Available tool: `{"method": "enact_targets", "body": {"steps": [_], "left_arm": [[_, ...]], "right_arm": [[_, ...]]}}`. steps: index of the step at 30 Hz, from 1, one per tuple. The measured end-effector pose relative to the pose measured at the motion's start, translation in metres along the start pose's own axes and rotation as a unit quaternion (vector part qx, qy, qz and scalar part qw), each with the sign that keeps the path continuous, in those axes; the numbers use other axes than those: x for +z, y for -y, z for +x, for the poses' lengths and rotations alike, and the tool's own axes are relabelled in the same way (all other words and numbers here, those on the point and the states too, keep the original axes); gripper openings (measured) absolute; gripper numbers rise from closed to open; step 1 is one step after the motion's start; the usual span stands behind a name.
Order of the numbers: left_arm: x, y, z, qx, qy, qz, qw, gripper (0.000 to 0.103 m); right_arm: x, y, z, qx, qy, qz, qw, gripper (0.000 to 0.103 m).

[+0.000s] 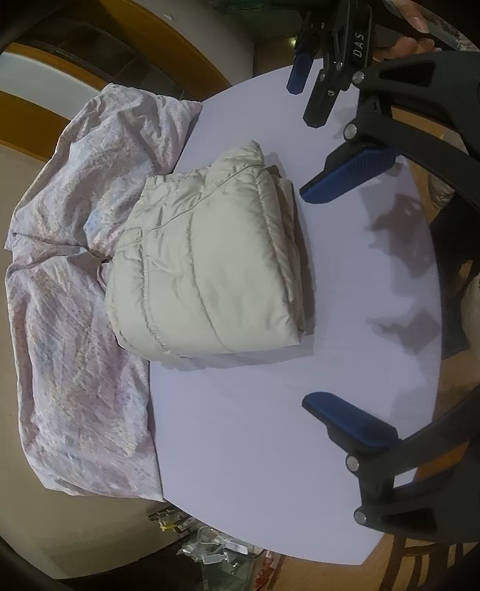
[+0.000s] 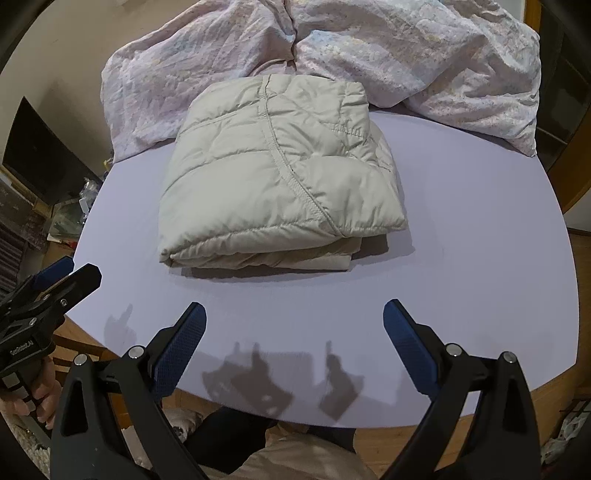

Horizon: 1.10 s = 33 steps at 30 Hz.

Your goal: Fold large clothes

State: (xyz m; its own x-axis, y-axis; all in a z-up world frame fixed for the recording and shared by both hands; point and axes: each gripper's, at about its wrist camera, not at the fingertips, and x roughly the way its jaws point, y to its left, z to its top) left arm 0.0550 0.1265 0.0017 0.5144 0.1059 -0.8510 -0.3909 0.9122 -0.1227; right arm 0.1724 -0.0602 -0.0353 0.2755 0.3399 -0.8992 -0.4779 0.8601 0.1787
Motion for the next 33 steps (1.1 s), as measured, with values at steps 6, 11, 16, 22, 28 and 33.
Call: {"method": "enact_targets", "body": {"steps": [6,11,16,22,28,33], "left_arm": [[-0.009,0.005,-0.005,-0.005,-0.005,0.001,1.0,0.101],[-0.015,0.007,-0.007,-0.019,-0.01,-0.006,0.9997,0.101],[-0.02,0.009,-0.01,-0.037,-0.012,-0.015,0.9991,0.101],[-0.024,0.017,-0.015,-0.043,-0.011,-0.008,0.999,0.101],[-0.03,0.023,-0.022,-0.045,-0.008,-0.002,0.999,0.101],[-0.034,0.028,-0.026,-0.047,-0.008,0.007,0.9988,0.101]], "right_arm": [[-0.007,0.001,-0.009,0.004,0.002,0.003,1.0,0.098],[-0.013,0.002,-0.015,0.011,0.0,0.004,1.0,0.098],[-0.019,0.006,-0.019,0.02,-0.002,0.015,1.0,0.098],[-0.026,0.008,-0.022,0.021,-0.008,0.018,1.0,0.098],[-0.034,0.014,-0.024,0.02,-0.015,0.031,0.999,0.098],[-0.037,0.019,-0.027,0.023,-0.009,0.042,0.999,0.098]]}}
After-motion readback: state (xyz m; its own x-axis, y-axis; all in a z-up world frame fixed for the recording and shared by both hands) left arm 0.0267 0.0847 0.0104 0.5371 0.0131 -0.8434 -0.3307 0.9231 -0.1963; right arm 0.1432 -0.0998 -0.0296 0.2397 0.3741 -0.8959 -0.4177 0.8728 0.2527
